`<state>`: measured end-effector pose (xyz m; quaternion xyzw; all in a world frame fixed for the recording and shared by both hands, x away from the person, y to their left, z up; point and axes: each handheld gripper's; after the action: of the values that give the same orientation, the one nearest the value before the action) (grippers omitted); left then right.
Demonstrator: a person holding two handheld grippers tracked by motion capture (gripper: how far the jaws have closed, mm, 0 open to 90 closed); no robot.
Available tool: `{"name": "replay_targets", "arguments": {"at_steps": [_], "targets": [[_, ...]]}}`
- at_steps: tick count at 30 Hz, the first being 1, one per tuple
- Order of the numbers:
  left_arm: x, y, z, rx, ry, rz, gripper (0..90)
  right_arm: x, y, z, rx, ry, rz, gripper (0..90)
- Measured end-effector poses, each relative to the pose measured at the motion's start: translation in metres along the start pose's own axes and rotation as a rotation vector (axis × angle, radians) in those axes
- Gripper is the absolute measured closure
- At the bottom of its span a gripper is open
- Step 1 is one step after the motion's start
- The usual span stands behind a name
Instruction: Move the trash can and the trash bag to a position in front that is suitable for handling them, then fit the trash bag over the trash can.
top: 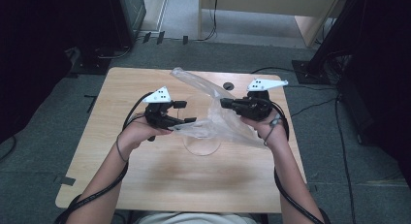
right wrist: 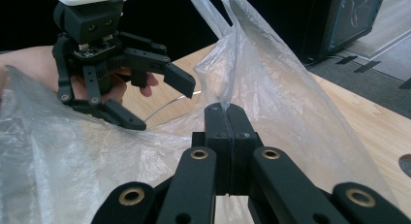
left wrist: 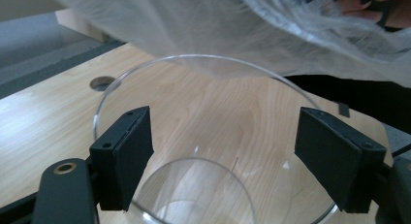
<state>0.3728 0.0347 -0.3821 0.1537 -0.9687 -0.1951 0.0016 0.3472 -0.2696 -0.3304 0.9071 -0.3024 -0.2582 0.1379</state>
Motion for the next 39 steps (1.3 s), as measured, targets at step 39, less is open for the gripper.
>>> {"name": "replay_targets", "arguments": {"at_steps": [39], "targets": [[0.021, -0.012, -0.012, 0.123, -0.054, 0.062, 20.2, -0.015, -0.031, 0.007, 0.001, -0.039, -0.082, 90.0]]}}
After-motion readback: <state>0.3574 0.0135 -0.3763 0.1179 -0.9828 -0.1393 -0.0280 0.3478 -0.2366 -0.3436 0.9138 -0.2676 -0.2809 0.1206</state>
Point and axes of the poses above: each handheld gripper's, and its own axes: y roughly backward along the jaws, z roughly out of its underside, x roughly to its right, and after that the axes turned 13 degrees about -y, right-handed
